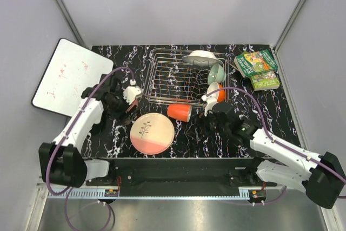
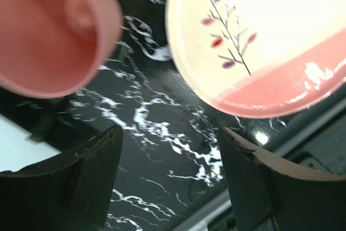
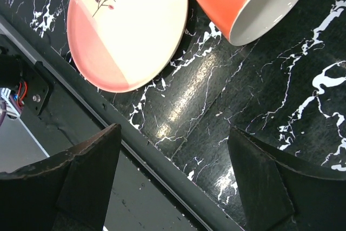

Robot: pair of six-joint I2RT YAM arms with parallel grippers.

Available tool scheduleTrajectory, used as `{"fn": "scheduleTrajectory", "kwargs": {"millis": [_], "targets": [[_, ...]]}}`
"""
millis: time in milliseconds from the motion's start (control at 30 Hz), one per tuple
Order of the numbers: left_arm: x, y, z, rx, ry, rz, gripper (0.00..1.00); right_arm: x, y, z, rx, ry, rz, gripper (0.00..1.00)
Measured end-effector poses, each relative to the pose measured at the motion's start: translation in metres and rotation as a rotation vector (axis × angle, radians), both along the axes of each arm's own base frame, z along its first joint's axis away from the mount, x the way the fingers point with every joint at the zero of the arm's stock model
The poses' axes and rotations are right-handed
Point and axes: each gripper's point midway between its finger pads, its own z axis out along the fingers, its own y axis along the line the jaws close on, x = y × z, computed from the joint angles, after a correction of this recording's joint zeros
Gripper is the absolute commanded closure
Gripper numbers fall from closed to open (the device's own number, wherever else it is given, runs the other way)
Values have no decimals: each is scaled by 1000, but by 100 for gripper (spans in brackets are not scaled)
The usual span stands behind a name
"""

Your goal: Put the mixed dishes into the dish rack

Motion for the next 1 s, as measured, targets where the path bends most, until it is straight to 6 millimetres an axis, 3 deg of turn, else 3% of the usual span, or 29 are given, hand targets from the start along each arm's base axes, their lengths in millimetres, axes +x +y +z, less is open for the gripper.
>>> {"fn": "scheduleTrajectory", "kwargs": {"millis": [67, 167, 467, 667, 1000], "targets": [[6, 0, 15, -7, -86, 16, 24, -1, 1, -1, -8, -4, 5, 12], [5, 2, 23, -14, -162, 26, 24, -1, 2, -1, -9, -12, 7, 13], [-55, 12, -49, 24, 5, 29, 23, -10, 6, -8, 18, -18, 21, 16], [-45, 8, -61, 10, 29, 46, 23, -19, 11, -19, 3, -16, 43, 17], [-20, -7, -82, -39, 94, 109, 24, -19, 14, -34, 1, -50, 26, 18]]}}
